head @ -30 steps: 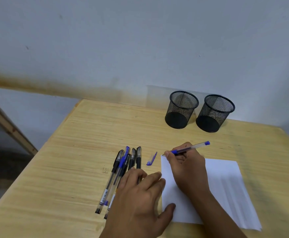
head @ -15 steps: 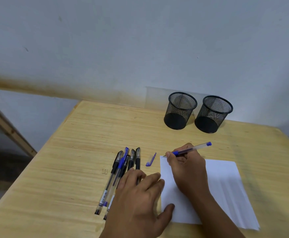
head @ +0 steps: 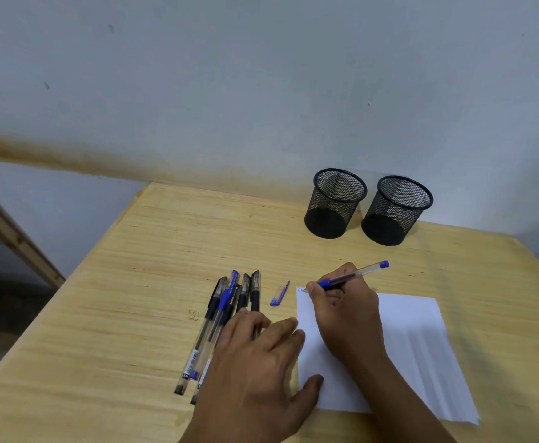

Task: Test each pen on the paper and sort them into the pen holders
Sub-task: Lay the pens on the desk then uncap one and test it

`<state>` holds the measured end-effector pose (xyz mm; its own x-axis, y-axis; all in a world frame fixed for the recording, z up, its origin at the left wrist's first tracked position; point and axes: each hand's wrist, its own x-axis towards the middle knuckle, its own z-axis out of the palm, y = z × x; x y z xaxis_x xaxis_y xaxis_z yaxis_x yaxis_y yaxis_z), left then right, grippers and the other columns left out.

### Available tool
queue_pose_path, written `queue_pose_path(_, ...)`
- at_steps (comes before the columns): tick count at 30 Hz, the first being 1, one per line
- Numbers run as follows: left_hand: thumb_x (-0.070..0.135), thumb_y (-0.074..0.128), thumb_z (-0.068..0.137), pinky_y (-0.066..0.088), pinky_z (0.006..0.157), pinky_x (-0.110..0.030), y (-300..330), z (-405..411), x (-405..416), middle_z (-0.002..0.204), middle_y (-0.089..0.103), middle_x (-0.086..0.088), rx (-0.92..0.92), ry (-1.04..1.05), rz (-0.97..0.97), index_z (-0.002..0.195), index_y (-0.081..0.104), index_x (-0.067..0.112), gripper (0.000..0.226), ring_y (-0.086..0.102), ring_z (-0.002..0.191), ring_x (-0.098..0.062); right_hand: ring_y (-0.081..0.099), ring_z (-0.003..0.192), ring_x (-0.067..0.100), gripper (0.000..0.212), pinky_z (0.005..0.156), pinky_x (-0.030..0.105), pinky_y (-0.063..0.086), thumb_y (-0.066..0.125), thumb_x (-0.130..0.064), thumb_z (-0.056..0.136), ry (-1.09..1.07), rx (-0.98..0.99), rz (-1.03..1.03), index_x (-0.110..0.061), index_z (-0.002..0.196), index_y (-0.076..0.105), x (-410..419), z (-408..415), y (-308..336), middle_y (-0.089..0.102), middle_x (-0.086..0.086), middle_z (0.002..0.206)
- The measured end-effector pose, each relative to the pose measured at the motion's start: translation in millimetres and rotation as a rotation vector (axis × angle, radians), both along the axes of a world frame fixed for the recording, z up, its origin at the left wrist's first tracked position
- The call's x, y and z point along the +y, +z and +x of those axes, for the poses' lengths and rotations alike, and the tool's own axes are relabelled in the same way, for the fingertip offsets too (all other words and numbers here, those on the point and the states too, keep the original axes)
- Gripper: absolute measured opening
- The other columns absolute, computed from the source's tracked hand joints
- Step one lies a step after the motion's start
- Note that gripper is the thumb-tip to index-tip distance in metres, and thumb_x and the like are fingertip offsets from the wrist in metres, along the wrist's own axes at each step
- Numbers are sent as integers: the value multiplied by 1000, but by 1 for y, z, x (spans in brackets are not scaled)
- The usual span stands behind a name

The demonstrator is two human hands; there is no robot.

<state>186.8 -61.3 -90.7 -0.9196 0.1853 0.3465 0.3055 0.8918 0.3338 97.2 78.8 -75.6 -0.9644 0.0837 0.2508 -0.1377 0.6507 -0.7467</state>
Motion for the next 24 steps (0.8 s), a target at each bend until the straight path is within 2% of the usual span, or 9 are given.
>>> queue_pose_path(7,67,59,72,30,104,-44,1,0,0,119,67,16,-26,1,-14,108,71,31,52,57,99,-20,60,57,4,14,62,14,48,75,-19,84,-8,-3,-10,-9,85,64,1,-1,1,58,-14,62)
queue_pose_path(12,66,60,71,38,100,-46,2,1,0,118,67,17,-24,0,-3,107,72,31,52,56,99,-20,62,60,6,15,63,15,49,74,-18,85,-11,-12,-23,-13,86,60,0,0,2,61,-8,65)
queue_pose_path(16,66,60,70,30,105,-45,2,1,1,117,67,17,-11,-1,1,105,72,31,51,55,97,-19,65,63,9,15,63,17,50,74,-18,85,-26,-16,-39,-9,88,63,0,0,3,64,-6,66)
queue_pose_path(21,67,59,70,28,108,-45,4,1,0,116,67,19,-12,5,7,103,71,32,49,55,96,-18,64,62,7,17,62,19,52,74,-17,85,0,-32,-17,-14,85,57,0,0,4,61,-11,65)
queue_pose_path(24,67,61,67,28,109,-46,4,0,1,115,66,21,-6,9,23,100,71,33,49,53,96,-16,65,64,9,17,64,24,55,74,-19,85,-32,-63,-56,-15,85,58,1,0,6,65,-7,67)
